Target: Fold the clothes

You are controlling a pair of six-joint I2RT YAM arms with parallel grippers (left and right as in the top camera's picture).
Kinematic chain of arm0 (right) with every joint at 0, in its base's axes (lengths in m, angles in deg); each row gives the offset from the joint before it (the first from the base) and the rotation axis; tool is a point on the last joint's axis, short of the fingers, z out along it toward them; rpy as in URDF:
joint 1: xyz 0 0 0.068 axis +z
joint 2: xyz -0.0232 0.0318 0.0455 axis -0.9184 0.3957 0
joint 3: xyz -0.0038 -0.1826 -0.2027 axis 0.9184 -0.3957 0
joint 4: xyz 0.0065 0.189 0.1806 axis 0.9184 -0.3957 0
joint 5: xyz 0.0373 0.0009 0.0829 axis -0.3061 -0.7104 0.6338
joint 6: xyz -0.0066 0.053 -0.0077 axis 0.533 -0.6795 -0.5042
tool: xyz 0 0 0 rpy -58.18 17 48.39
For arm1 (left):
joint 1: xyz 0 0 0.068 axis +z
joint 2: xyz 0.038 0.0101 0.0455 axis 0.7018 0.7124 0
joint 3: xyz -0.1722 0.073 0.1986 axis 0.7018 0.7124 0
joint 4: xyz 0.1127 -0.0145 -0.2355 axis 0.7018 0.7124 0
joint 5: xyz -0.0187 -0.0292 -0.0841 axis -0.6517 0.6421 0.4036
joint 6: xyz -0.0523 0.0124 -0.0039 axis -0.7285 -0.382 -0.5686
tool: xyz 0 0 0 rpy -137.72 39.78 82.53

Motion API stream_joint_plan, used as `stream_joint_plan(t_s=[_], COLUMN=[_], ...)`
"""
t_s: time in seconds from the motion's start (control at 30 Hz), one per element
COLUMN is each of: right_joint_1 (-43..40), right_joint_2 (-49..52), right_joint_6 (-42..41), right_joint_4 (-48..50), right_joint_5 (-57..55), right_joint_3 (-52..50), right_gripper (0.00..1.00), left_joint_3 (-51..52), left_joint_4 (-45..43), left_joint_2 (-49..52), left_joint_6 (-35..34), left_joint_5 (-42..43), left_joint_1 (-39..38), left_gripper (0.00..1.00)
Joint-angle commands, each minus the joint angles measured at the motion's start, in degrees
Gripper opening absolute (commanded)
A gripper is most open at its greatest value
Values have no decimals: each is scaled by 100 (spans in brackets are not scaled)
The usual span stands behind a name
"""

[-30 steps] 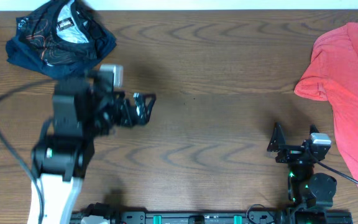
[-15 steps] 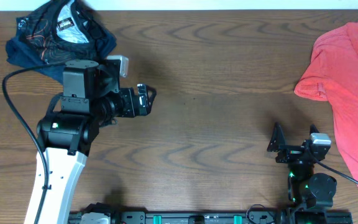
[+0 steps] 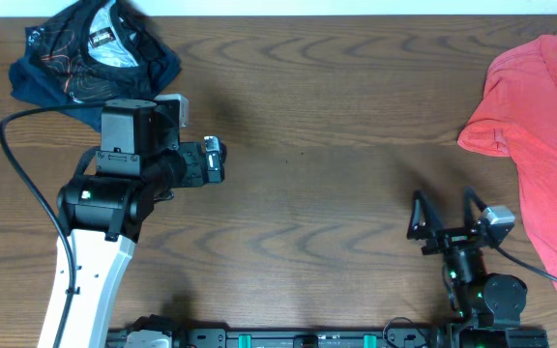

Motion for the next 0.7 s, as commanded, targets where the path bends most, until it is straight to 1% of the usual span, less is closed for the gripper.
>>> stream_joint_plan(t_s=[0.0,0.07,0.2,0.3,0.37,0.43,0.53,0.67], right_joint_1=[-50,-50,-50,-50,-50,-50,-50,-74], right_joint_2=[-31,-31,-28,103,402,883,1980,3755], right_joint_6=[-1432,-1456,-1193,-955,-557,-107,514,671], right_joint_4=[-55,103,879,605,190,-205,-603,-1032], right_joint_5=[1252,1488,1683,1104,715,343,-63,-590], right_joint_3=[-7,-7,72,533,997,1510,2343,3405], right_gripper=[99,99,99,99,99,99,99,99], left_joint_3=[-107,-107,-107,-107,-107,-107,-107,-107], left_joint_4=[20,22,59,59,59,59,59,61], left_joint_2=[-28,-28,-28,-28,-28,-28,-28,-28], left_joint_6=[50,50,50,50,50,50,50,50], left_joint_5=[-490,-487,-487,-487,-487,-487,-487,-485], left_joint_1=[-24,-24,-24,-24,-24,-24,-24,-24], left_gripper=[98,98,98,98,98,98,98,98])
